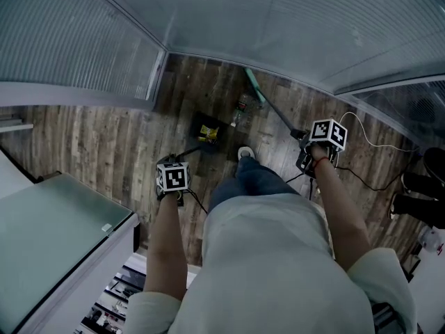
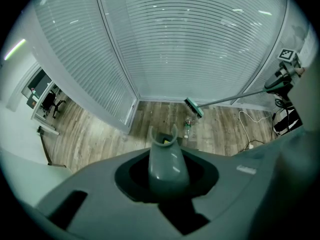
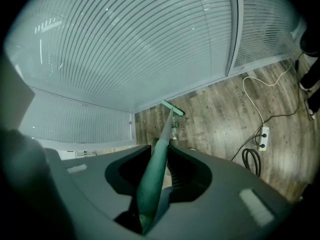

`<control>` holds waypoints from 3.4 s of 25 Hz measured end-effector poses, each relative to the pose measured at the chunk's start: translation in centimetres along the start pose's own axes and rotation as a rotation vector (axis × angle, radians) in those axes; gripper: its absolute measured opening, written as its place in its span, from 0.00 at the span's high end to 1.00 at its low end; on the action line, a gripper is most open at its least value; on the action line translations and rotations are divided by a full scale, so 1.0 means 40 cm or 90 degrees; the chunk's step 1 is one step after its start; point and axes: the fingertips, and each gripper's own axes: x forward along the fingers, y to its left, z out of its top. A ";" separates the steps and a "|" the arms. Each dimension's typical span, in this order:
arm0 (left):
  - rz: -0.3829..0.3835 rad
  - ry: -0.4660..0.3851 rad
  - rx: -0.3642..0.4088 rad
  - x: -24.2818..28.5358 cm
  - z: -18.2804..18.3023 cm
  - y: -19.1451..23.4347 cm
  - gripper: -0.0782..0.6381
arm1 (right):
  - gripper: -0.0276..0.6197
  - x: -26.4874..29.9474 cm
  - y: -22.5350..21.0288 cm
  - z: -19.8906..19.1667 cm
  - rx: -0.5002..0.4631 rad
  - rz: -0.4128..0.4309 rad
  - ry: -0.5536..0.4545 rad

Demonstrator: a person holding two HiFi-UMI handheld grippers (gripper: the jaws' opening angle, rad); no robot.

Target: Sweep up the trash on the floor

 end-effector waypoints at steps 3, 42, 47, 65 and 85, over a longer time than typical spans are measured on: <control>-0.002 0.008 0.001 0.012 0.007 0.010 0.76 | 0.79 0.026 -0.006 0.026 0.008 -0.022 -0.004; -0.036 0.020 -0.002 0.046 0.026 0.064 0.76 | 0.79 0.266 0.199 -0.159 -0.103 -0.080 0.130; -0.044 0.017 0.000 0.044 0.018 0.071 0.76 | 0.79 0.277 0.232 -0.217 -0.109 -0.076 0.150; -0.057 0.000 0.011 0.028 -0.010 0.091 0.76 | 0.79 0.282 0.341 -0.349 -0.180 -0.076 0.186; -0.063 -0.007 0.019 0.023 -0.024 0.099 0.76 | 0.79 0.269 0.421 -0.394 -0.102 0.000 0.169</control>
